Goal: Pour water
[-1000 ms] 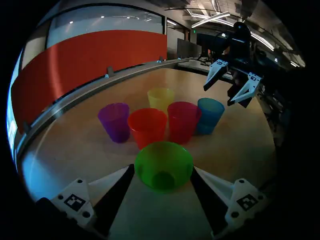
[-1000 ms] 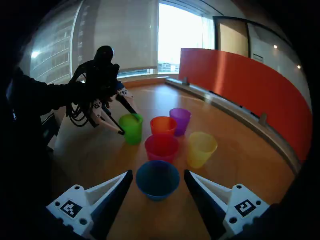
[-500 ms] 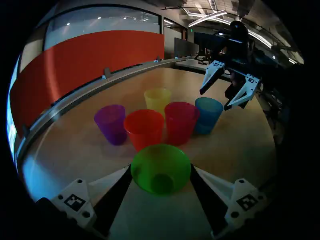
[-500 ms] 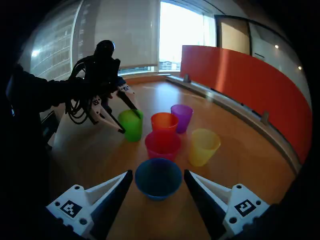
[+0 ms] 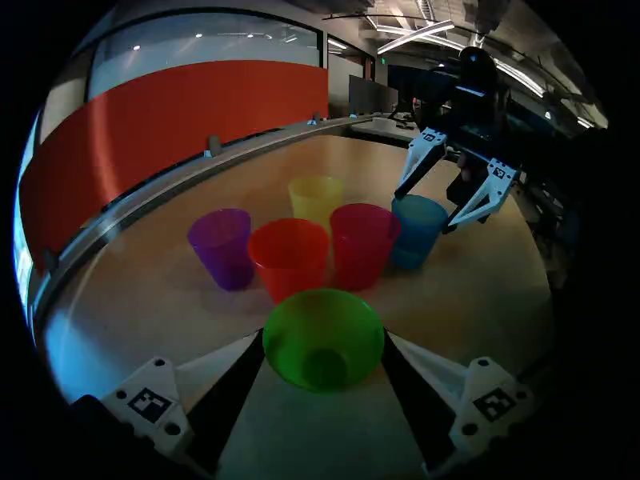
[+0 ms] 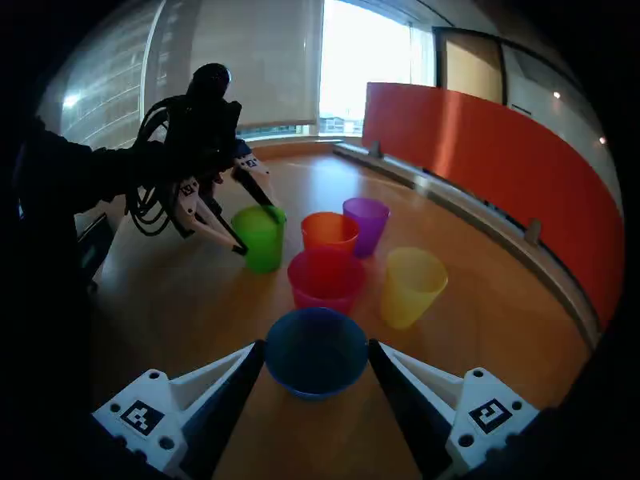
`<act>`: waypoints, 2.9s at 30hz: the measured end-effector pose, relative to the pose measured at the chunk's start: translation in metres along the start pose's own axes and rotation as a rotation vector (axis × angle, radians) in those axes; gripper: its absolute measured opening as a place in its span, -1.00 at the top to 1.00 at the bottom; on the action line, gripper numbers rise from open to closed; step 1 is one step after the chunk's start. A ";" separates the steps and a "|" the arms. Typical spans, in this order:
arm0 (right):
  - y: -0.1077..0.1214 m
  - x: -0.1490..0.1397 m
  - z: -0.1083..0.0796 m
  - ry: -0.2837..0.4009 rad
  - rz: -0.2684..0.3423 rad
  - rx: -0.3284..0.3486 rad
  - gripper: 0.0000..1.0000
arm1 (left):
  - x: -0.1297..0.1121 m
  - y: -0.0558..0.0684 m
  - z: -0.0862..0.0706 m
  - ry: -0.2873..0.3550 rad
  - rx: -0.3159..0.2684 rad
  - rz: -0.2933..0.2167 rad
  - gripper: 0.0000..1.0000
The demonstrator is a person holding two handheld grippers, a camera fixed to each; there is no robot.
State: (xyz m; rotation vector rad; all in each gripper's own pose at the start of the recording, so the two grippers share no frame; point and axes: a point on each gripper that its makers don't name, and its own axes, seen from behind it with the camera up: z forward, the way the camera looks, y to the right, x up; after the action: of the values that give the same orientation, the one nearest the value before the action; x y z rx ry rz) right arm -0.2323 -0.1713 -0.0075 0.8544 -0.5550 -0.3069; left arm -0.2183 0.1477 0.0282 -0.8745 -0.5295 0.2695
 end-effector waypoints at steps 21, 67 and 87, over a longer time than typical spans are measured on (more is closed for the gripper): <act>0.001 -0.008 0.017 -0.007 -0.005 -0.001 -0.99 | -0.003 -0.002 0.004 0.007 -0.005 -0.020 -0.89; 0.009 0.065 -0.062 0.185 0.034 -0.121 -0.83 | 0.088 0.019 -0.065 0.217 0.089 -0.021 -0.73; 0.007 0.116 -0.105 0.347 0.059 -0.172 -0.83 | 0.142 0.031 -0.106 0.383 0.130 -0.023 -0.73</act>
State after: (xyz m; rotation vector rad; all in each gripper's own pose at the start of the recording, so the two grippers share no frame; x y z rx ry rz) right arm -0.0770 -0.1555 -0.0186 0.7026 -0.2264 -0.1445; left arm -0.0423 0.1591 -0.0049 -0.7690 -0.1638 0.1087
